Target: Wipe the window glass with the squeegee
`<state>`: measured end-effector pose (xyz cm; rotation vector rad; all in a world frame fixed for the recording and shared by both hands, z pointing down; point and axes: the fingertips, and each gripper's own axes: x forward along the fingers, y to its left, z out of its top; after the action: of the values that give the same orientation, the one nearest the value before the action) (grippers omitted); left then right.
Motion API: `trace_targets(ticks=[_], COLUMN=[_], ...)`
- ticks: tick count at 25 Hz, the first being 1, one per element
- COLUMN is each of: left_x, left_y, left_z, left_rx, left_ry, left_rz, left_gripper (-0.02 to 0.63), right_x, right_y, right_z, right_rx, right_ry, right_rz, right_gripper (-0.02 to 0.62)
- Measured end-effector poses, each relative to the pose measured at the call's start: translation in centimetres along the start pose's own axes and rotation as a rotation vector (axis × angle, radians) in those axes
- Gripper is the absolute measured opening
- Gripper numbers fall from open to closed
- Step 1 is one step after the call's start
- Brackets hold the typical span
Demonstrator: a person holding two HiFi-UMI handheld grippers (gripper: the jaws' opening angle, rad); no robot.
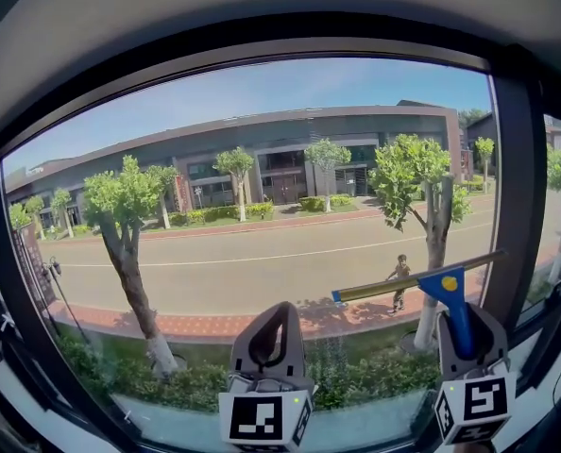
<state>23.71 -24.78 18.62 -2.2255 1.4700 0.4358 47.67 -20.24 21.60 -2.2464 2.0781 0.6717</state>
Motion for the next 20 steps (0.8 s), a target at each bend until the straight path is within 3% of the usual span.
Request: trace_targets(ticks=[12,20], left_x=[1.2,5.2], left_y=[-0.3,-1.7], left_z=[-2.0,-0.7], left_rx=[-0.013,0.008], left_ry=[0.003,-0.009], left_rz=[0.034,0.042], left_gripper=[0.002,0.002], right_x=[2.2,5.5], right_y=[-1.1,-4.0], right_z=[-1.6,0.2], right_rx=[0.012,0.032], right_ry=[-0.007,-0.023], right_rz=[0.013,0.005], right_gripper=[0.14,0.14])
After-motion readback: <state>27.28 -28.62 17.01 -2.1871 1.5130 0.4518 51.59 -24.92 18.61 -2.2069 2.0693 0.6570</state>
